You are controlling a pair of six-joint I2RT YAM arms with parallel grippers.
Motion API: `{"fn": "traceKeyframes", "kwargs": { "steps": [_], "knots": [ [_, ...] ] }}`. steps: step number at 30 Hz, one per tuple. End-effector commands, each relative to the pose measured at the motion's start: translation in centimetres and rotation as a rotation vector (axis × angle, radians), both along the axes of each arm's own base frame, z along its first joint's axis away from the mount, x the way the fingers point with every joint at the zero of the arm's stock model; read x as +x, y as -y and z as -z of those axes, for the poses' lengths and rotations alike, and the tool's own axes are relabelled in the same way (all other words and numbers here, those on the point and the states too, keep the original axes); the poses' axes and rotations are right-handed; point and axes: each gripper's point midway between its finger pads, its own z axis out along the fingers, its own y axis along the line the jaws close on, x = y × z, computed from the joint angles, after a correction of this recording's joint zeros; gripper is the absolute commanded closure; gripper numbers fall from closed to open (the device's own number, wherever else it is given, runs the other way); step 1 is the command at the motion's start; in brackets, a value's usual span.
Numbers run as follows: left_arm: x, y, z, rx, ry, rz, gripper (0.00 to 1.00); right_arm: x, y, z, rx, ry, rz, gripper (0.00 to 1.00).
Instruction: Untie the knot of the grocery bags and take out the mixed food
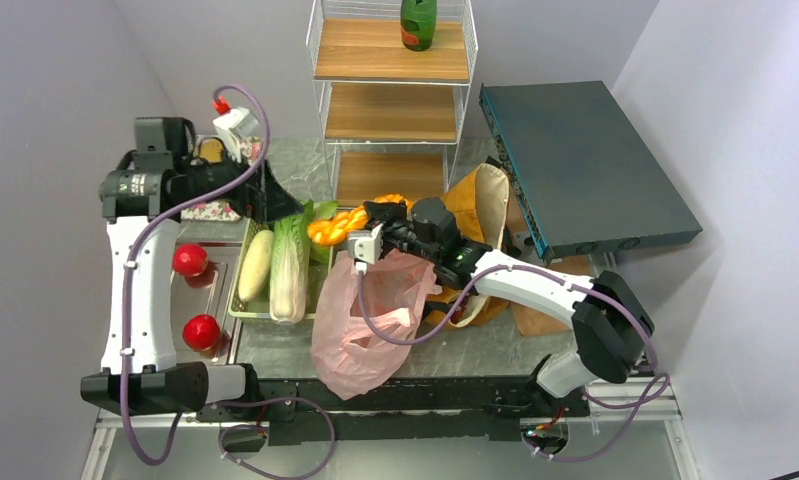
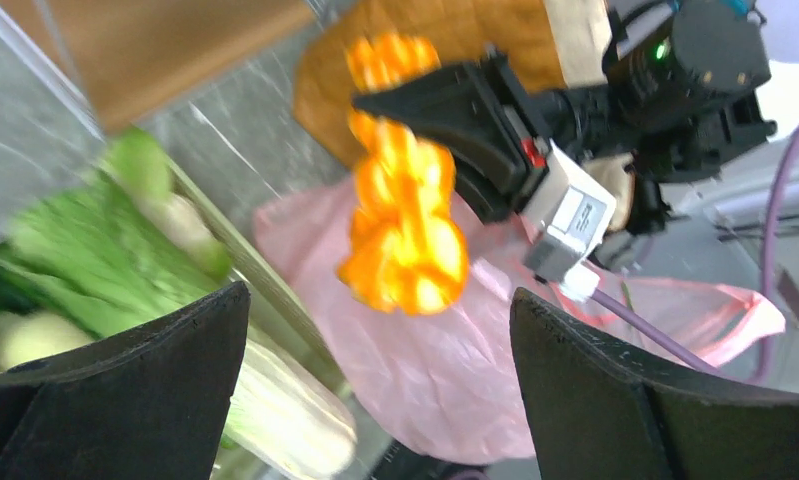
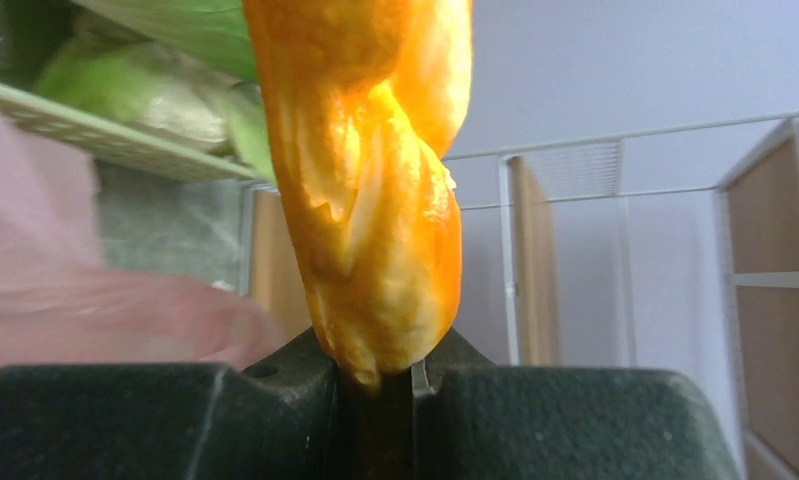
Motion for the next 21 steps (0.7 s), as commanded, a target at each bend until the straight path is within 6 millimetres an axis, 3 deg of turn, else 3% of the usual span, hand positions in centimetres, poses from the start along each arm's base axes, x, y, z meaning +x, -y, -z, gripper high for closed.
{"fn": "traceKeyframes", "kwargs": {
  "steps": [1,4,12,19,21],
  "knots": [
    [-3.1,2.4,2.6,0.003,-0.097,0.101,0.01,1.7,-0.6,-9.4,0.168,0.348,0.032,1.00],
    [-3.1,3.3,3.7,0.081,-0.087,0.137,0.01,1.1,-1.6,-9.0,0.149,0.369,-0.033,1.00],
    [-0.5,2.8,8.2,0.336,-0.076,0.107,0.01,-1.0,-3.5,-9.5,0.180,0.435,-0.168,1.00],
    [-0.6,4.3,9.0,0.406,-0.013,0.147,0.01,-2.1,-4.6,-7.1,0.068,0.388,-0.261,1.00],
    [-0.7,4.8,9.2,0.399,-0.025,0.166,0.09,-2.1,-4.8,-7.1,0.062,0.399,-0.269,1.00]
  ]
}}
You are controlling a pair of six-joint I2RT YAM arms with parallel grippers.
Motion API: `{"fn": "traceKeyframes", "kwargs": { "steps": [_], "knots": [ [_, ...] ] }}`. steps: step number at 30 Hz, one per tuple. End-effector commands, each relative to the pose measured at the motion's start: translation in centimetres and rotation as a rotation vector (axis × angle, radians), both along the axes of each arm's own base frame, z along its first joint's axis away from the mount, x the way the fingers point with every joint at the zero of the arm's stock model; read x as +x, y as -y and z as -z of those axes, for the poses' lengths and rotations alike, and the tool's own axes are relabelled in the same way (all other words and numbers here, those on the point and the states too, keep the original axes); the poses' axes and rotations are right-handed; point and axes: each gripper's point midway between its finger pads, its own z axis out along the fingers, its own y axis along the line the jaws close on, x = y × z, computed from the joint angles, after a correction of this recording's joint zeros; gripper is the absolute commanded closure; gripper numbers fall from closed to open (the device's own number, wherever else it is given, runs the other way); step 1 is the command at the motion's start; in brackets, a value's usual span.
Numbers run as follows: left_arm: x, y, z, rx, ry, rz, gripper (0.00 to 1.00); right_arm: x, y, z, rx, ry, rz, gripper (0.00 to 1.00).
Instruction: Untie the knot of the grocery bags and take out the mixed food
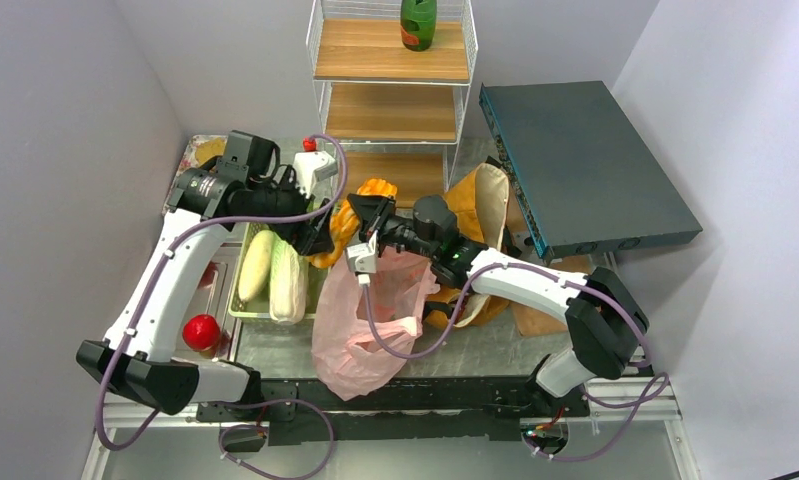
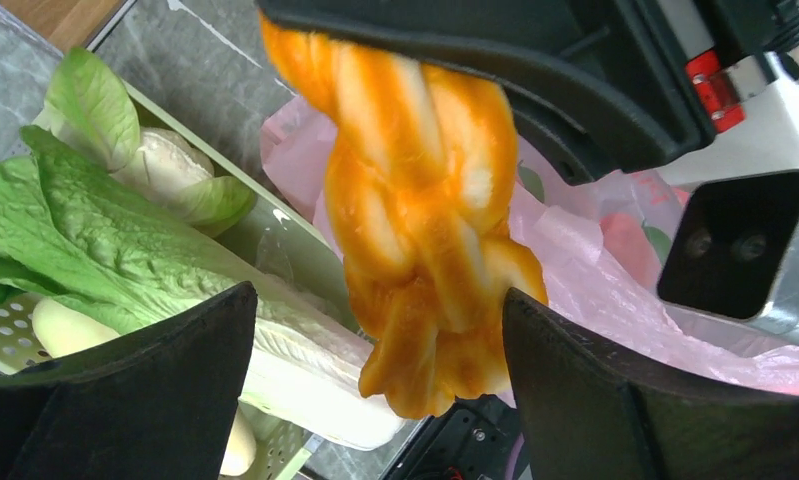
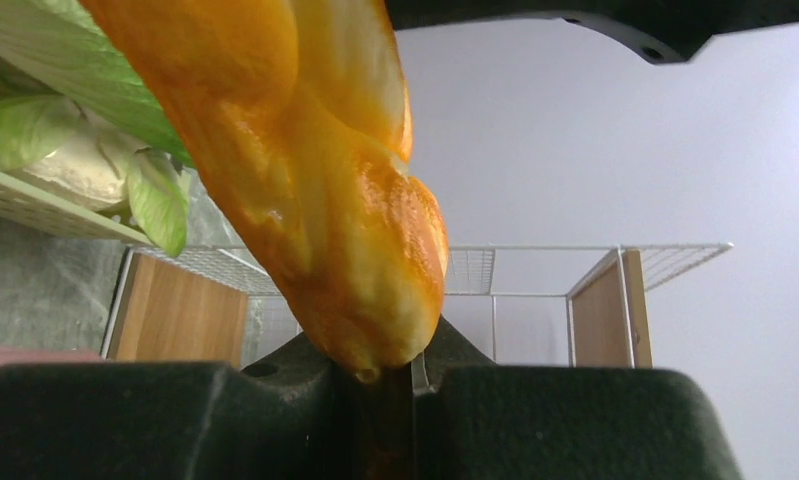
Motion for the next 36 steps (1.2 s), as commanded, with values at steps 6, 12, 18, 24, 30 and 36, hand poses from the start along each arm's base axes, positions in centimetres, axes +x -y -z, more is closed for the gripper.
{"fn": "traceKeyframes", "kwargs": {
  "steps": [6,12,18,24,30,36],
  "knots": [
    [0.4,1.6,-1.0,-0.048,0.054,0.040,0.06,-1.0,-1.8,-1.5,-0.015,0.083,-0.095,1.00],
    [0.3,2.3,-0.1,-0.074,-0.011,0.049,0.05,-0.8,-2.2,-1.4,-0.032,0.059,-0.103,1.00],
    [0.6,1.8,1.9,-0.016,-0.050,0.044,0.37,-0.5,-2.4,-2.3,0.007,0.039,-0.090,1.00],
    [1.1,1.8,0.5,-0.082,-0.024,0.023,1.00,0.6,-1.7,-1.8,0.008,-0.025,-0.027,0.58],
    [2.5,-2.2,-1.1,-0.225,-0.048,-0.123,1.00,4.3,0.9,-4.4,0.125,-0.216,0.126,0.21],
    [3.6,-8.7,0.3,-0.230,-0.001,-0.381,1.00,4.8,4.9,-3.8,0.170,-0.462,0.174,0.01]
  ]
}}
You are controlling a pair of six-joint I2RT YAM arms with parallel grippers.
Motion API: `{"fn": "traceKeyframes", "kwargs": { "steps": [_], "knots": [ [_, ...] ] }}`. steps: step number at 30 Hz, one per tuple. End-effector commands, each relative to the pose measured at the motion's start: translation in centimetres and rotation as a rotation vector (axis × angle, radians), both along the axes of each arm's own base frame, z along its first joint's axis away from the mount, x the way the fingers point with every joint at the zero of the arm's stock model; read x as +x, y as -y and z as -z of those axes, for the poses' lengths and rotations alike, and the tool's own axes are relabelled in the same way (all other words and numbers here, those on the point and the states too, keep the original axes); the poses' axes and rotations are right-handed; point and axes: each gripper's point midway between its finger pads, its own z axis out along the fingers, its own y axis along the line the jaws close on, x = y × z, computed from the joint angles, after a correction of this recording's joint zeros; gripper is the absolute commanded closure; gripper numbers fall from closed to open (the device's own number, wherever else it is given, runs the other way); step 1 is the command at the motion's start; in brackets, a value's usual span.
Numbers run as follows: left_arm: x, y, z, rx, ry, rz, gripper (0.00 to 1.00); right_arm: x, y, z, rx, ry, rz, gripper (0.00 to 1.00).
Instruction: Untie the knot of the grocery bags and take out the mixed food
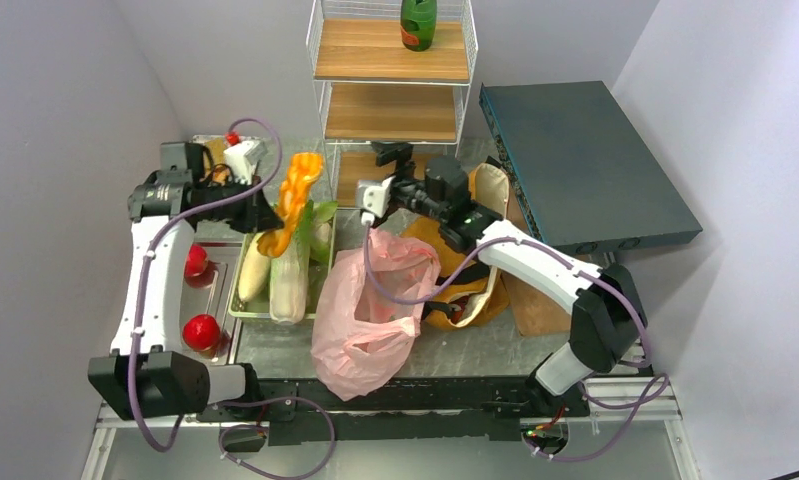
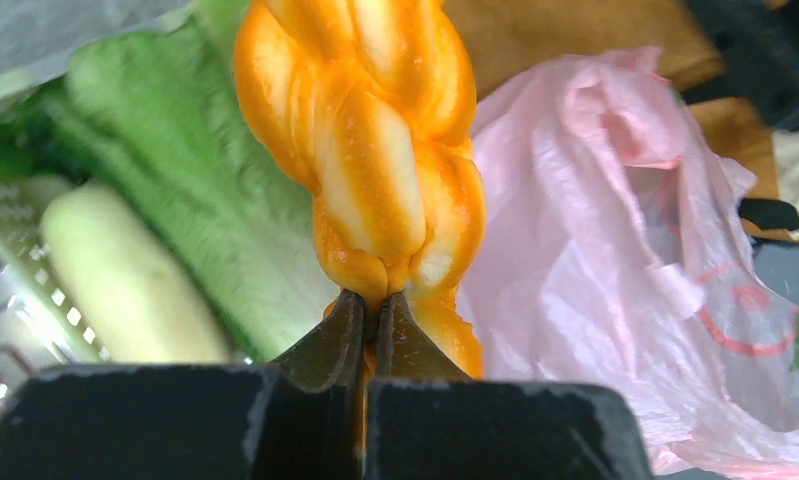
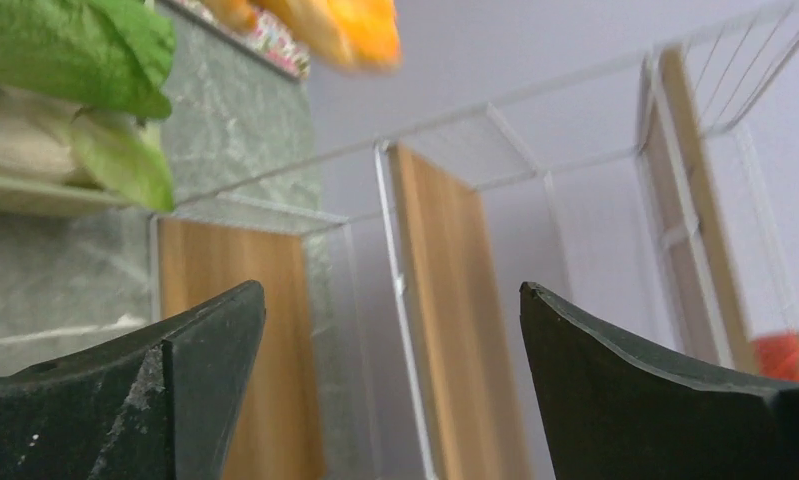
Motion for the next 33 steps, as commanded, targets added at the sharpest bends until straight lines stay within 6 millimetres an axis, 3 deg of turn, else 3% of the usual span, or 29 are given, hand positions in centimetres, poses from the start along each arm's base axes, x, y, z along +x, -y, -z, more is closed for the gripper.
{"fn": "traceKeyframes", "kwargs": {
  "steps": [1,4,7,12,17,21,27,28,30,31,33],
  "knots": [
    [0.3,-4.0,-0.5,0.002,0.073,-0.154,1.00,-1.0,2.9,-1.1,0.100,-0.232,0.030,0.01],
    [2.8,-10.3,0.6,0.114,0.081,-0.331,1.00,-1.3,3.9,-1.0,0.127,-0.412,0.061,0.01],
    [6.6,-15.7,1.7,0.250,0.080,-0.407,1.00,-0.9,4.2,-1.2,0.148,-0.624,0.109,0.02],
    [14.7,-22.4,4.2,0.440,0.083,-0.459,1.00,-1.0,6.0,-0.3,0.134,-0.969,0.146,0.03],
    [22.2,-27.0,8.3,0.520,0.069,-0.480,1.00,-2.5,8.1,1.5,0.059,-1.123,0.161,0.04],
    [26.8,-28.9,11.7,0.536,0.099,-0.484,1.00,-3.3,9.4,2.0,0.039,-1.148,0.219,0.05],
    [30.1,-30.7,13.9,0.558,0.189,-0.530,1.00,-3.8,10.7,2.6,0.019,-1.150,0.282,0.05],
    [30.3,-30.8,14.4,0.559,0.186,-0.526,0.91,-3.9,10.8,2.7,0.013,-1.152,0.285,0.05],
    [30.4,-30.6,14.8,0.528,0.183,-0.498,0.49,-4.0,10.9,2.7,0.005,-1.153,0.289,0.05],
    [30.2,-30.5,14.4,0.520,0.189,-0.496,0.33,-3.9,11.0,2.5,0.005,-1.150,0.294,0.05],
    [29.8,-30.1,12.5,0.510,0.224,-0.495,0.18,-3.8,11.2,1.6,0.015,-1.136,0.295,0.05]
  ]
}}
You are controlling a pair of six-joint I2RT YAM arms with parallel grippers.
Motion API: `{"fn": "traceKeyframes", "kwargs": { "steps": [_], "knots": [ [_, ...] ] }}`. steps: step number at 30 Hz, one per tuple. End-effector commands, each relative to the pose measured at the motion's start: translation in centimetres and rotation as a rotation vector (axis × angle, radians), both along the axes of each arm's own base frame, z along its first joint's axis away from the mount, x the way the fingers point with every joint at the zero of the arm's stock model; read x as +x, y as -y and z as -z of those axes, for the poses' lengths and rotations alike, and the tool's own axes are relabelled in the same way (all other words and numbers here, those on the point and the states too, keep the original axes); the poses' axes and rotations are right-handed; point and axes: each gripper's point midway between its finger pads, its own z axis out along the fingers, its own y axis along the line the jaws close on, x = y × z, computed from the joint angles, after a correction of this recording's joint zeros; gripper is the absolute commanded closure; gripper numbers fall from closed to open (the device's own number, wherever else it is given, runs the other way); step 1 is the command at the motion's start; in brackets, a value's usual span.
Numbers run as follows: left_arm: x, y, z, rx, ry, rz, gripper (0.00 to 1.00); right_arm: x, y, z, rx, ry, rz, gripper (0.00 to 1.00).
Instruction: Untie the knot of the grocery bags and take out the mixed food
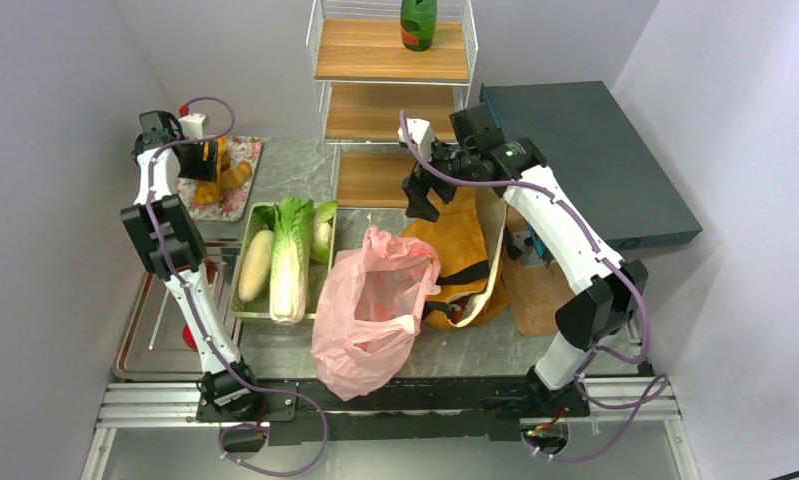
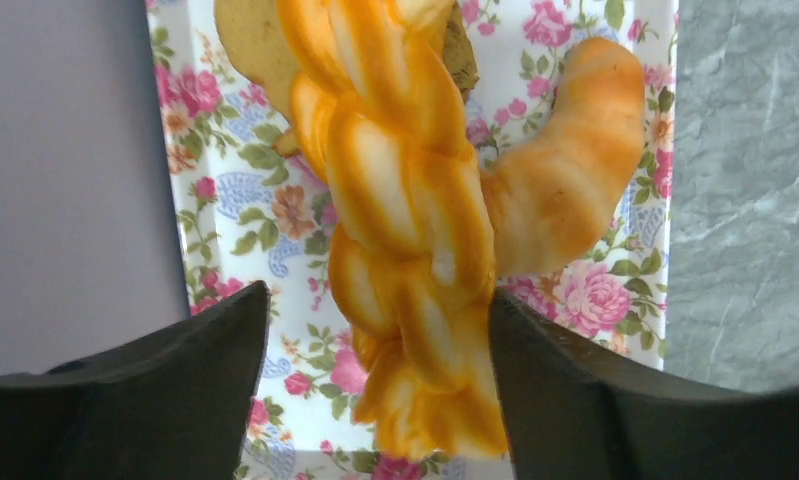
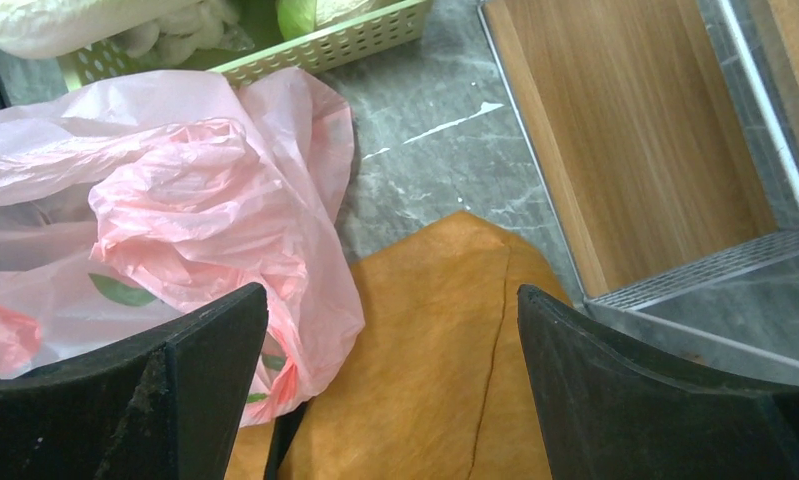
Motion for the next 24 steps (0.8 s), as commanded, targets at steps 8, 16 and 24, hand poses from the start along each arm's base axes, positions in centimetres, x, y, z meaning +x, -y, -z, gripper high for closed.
{"fn": "traceKeyframes", "kwargs": {
  "steps": [8,16,24],
  "knots": [
    [-6.0,8.1,-23.5,0.012,0.470,0.332,0.01,-1.4,3.5,-6.3,0.013,0.118,0.099,0.06],
    [-22.3,28.9,-23.0,-0.163,0.342,0.952,0.01,-3.6,10.4,-2.4,-0.255,0.056,0.270,0.04],
    [-32.5,42.4,-18.2,-0.326,0.318,1.241,0.01,-4.1,11.5,3.2,-0.292,-0.073,0.399,0.11]
  ]
}}
